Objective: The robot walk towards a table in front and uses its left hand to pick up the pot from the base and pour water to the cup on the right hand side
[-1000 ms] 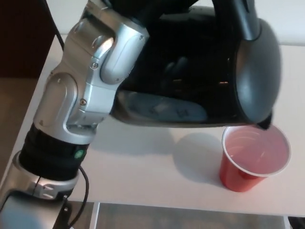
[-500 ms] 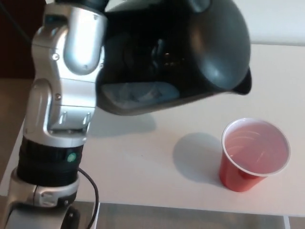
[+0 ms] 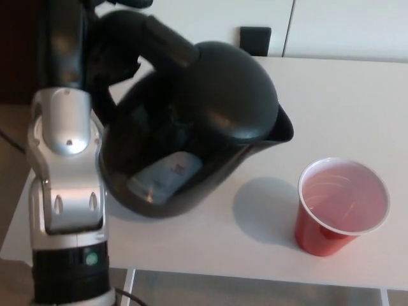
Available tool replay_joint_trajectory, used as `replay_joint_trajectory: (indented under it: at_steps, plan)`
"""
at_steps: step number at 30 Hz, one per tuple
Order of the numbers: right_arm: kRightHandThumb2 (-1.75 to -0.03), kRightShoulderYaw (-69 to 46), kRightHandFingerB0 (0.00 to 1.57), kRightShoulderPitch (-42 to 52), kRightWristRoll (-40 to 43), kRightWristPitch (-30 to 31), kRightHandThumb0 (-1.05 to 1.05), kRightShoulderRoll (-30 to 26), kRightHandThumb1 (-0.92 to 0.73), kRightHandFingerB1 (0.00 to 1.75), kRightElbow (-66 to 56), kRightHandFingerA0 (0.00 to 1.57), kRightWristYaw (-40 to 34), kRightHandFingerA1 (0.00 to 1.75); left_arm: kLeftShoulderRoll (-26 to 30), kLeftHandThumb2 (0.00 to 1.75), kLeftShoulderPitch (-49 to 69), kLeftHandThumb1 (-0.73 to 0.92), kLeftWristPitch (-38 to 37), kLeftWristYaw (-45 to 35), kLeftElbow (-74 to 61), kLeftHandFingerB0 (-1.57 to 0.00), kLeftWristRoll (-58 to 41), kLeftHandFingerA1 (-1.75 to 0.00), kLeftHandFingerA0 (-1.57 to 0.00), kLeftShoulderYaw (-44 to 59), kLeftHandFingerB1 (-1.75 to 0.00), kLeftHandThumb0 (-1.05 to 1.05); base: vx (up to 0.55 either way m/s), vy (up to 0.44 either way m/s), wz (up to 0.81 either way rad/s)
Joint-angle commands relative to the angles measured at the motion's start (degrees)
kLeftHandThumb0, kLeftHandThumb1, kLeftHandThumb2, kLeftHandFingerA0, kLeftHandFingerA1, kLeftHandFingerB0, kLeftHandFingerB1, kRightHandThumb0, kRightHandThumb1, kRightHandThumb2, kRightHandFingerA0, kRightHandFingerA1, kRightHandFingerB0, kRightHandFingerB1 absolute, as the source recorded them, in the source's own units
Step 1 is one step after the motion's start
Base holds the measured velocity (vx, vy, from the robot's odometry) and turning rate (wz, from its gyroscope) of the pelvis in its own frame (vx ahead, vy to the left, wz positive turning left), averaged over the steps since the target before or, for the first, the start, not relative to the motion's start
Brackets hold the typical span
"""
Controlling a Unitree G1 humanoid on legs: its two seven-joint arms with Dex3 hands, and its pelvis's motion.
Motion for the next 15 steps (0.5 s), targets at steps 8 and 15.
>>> replay_joint_trajectory:
  at_steps: [8, 15]
  plan:
    - [-0.61, -1.8, 0.53, 2.6, 0.3, -0.9, -0.53, -0.4, -0.67, 0.42, -0.3, 0.6, -1.3, 0.59, -8.0, 0.74, 5.7, 0.74, 10.5, -1.8, -1.5, -0.8, -20.3, -1.53, -0.99, 8.4, -1.1, -0.05, 0.0, 0.0, 0.0]
    - [-0.59, -3.5, 0.54, 4.1, 1.0, -0.1, -0.51, 0.0, -0.63, 0.43, -0.5, 0.61, -1.4, 0.58, -8.9, 0.81, 8.4, 0.73, 13.1, -4.5, 0.7, -0.74, -27.3, -1.65, -0.9, 11.1, -1.14, -0.05, 0.0, 0.0, 0.0]
